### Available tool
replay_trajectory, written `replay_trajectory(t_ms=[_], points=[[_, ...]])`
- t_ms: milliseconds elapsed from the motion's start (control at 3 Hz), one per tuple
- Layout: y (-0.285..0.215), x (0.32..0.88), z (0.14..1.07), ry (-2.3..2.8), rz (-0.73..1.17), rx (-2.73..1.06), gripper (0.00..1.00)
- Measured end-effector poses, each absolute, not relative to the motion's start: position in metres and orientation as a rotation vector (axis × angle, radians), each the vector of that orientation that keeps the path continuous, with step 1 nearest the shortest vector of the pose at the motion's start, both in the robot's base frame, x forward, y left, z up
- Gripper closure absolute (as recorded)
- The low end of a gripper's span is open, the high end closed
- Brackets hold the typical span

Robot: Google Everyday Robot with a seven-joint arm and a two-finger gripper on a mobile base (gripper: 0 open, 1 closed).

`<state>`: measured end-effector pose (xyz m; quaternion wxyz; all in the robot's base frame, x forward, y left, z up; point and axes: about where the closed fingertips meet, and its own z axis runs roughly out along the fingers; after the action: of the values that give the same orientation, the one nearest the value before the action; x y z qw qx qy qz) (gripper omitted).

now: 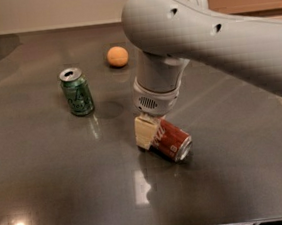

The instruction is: Pick coke can

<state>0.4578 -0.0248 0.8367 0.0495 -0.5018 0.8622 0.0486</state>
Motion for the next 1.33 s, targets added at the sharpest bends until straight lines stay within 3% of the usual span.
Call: replay_trajectory(t_ms=[333,667,1333], points=[[-0.020,0.463,0.850,2.568,0.208,-1.575,0.87],[-0.012,0.473,0.873,2.471,0.270,-1.647,1.00],[0.007,0.489,0.920,2.263,0.342,-1.808,1.00]])
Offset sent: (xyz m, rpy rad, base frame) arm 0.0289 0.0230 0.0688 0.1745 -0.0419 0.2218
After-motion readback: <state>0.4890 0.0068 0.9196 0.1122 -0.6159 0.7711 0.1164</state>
